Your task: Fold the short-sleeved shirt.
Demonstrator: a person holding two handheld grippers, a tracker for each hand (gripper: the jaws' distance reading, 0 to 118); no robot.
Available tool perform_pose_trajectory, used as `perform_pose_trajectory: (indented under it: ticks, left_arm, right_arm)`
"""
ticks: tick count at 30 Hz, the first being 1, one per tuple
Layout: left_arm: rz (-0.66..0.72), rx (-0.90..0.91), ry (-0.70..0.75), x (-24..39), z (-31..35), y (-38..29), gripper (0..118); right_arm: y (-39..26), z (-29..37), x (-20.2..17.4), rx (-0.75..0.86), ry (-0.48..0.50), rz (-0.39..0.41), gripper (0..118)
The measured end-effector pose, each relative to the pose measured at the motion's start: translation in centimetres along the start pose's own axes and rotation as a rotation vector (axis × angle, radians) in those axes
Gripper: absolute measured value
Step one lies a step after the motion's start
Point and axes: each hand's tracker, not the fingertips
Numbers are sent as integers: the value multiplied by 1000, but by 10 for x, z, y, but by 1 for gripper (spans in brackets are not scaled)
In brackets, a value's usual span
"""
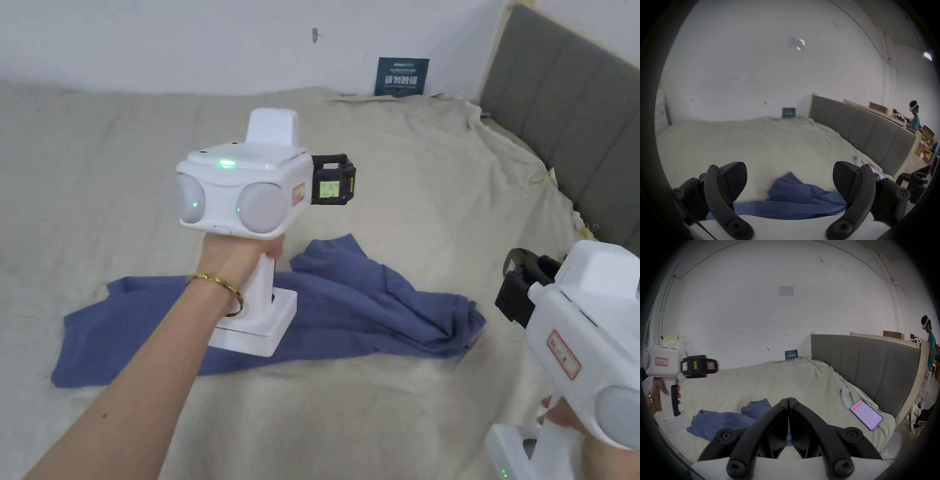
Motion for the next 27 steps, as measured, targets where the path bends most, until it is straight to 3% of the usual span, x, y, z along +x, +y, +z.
perform_pose_trajectory:
  ticks: [6, 12, 15, 22, 25, 27]
  left_arm:
    - [88, 77, 215, -74, 63, -22, 111]
    - [-22, 142, 374, -98, 113, -57, 110]
    - [-30, 153, 398, -102, 133, -73, 101]
    - [-2, 167, 428, -115, 147, -99, 31]
    - [5, 161, 422, -113, 153, -104, 9]
    - [-12, 158, 436, -111, 153, -107, 0]
  right_arm:
    - [3, -6, -36, 22, 55, 31, 0]
    - [0, -7, -63, 35, 93, 58, 0]
    - [-3, -3, -71, 40, 100, 77, 0]
    - [-9, 12, -78, 43, 109, 94, 0]
    - [-12, 20, -82, 49, 113, 101, 0]
    - [-14, 21, -81, 49, 115, 105, 0]
